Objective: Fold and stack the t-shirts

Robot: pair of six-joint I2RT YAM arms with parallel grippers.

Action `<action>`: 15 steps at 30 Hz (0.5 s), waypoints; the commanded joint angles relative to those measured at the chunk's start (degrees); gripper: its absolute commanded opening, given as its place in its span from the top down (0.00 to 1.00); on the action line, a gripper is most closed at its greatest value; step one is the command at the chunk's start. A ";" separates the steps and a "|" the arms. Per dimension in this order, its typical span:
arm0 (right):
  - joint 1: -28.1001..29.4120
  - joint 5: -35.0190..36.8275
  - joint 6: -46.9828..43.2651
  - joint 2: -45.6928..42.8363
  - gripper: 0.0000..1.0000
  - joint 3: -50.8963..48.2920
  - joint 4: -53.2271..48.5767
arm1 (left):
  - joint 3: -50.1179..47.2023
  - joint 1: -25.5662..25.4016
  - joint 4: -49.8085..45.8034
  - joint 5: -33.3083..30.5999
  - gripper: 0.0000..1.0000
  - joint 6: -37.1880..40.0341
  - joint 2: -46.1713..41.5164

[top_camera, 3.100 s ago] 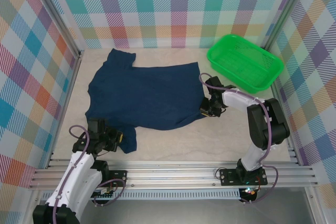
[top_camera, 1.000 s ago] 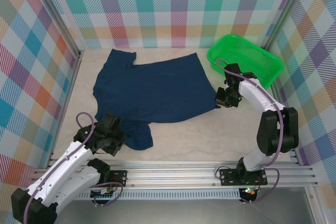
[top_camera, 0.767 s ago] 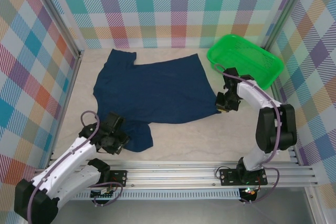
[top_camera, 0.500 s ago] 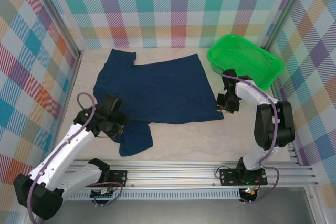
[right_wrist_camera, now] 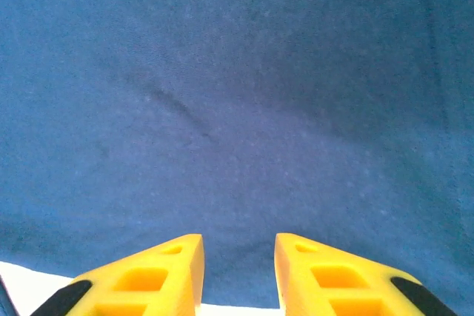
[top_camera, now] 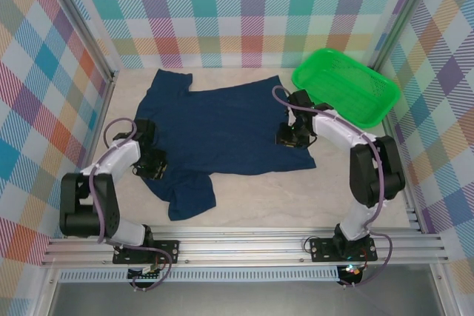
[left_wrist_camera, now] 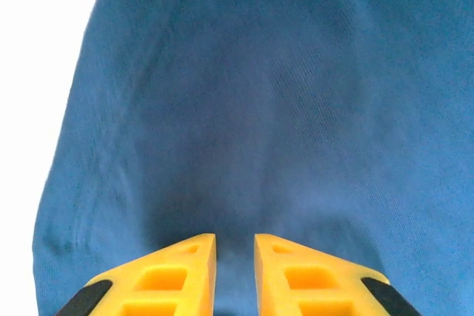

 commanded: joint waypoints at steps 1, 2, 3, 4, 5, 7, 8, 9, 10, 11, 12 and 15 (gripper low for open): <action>-0.23 -3.33 -1.33 3.79 0.68 3.82 0.28 | 0.86 4.43 1.98 -2.55 0.81 5.28 3.38; -0.17 -2.91 -1.47 4.62 0.68 4.29 0.13 | 1.50 5.66 1.98 -3.09 0.81 6.77 4.75; -0.23 -2.44 -1.59 5.33 0.67 4.75 0.28 | 2.57 7.08 1.95 -3.68 0.81 8.61 6.80; -0.18 -2.14 -1.77 6.36 0.67 5.42 0.48 | 3.79 8.26 1.91 -3.63 0.81 10.48 9.58; -0.17 -1.98 -1.79 7.37 0.67 6.12 0.45 | 4.97 9.40 2.10 -3.23 0.82 12.07 11.69; -0.17 -2.01 -1.52 9.85 0.67 7.97 0.44 | 8.41 11.56 2.00 -3.39 0.83 15.36 16.04; -0.15 -2.10 -1.28 10.94 0.67 8.75 0.56 | 9.92 12.25 1.99 -3.92 0.83 16.47 17.67; -0.08 -1.99 -1.02 12.20 0.67 9.65 0.67 | 11.91 13.07 1.63 -4.67 0.84 17.66 19.41; 0.00 -1.96 -0.72 13.43 0.67 10.69 0.68 | 14.15 13.54 1.27 -5.13 0.83 18.79 21.29; 0.01 -2.17 -0.28 14.56 0.67 11.51 0.80 | 16.16 13.88 1.02 -5.26 0.83 19.88 22.82; 0.10 -2.35 0.00 16.05 0.67 12.77 0.70 | 18.43 14.01 0.87 -4.81 0.83 21.06 24.68; 0.41 -0.16 0.63 21.65 0.68 17.57 -1.86 | 25.70 13.99 -0.39 -4.54 0.82 23.48 28.53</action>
